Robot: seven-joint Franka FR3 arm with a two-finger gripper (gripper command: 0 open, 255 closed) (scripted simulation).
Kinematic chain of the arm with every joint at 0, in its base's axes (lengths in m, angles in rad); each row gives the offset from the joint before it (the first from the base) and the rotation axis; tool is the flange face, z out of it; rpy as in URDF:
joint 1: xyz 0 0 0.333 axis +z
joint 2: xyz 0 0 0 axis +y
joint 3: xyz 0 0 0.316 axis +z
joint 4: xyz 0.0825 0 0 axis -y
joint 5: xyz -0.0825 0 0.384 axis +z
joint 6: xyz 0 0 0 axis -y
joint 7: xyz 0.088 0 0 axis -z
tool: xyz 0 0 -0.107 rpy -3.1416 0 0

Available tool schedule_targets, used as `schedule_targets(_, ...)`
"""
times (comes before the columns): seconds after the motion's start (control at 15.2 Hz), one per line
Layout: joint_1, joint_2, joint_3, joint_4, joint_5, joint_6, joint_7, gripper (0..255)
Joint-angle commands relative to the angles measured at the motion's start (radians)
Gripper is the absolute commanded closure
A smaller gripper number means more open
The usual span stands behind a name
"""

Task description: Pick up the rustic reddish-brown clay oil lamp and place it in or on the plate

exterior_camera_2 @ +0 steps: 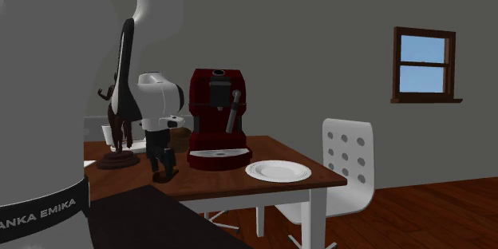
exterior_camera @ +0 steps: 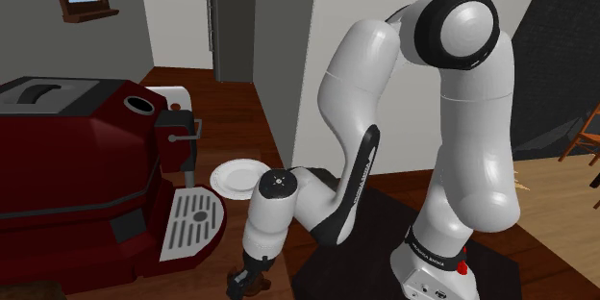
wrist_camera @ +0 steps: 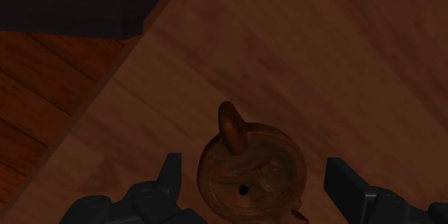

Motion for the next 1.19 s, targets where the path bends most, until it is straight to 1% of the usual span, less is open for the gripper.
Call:
schedule_targets(0.0, 0.0, 0.0, 0.0, 0.0, 0.0, 0.0, 0.0, 0)
schedule_targets(0.07, 0.0, 0.0, 0.0, 0.0, 0.0, 0.0, 0.0, 0)
schedule_targets(0.13, 0.0, 0.0, 0.0, 0.0, 0.0, 0.0, 0.0, 255)
schedule_targets(0.73, 0.0, 0.0, 0.0, 0.0, 0.0, 0.0, 0.0, 255)
schedule_targets(1.12, -0.116, -0.099, 0.146, -0.044, 0.176, -0.053, -0.145, 255)
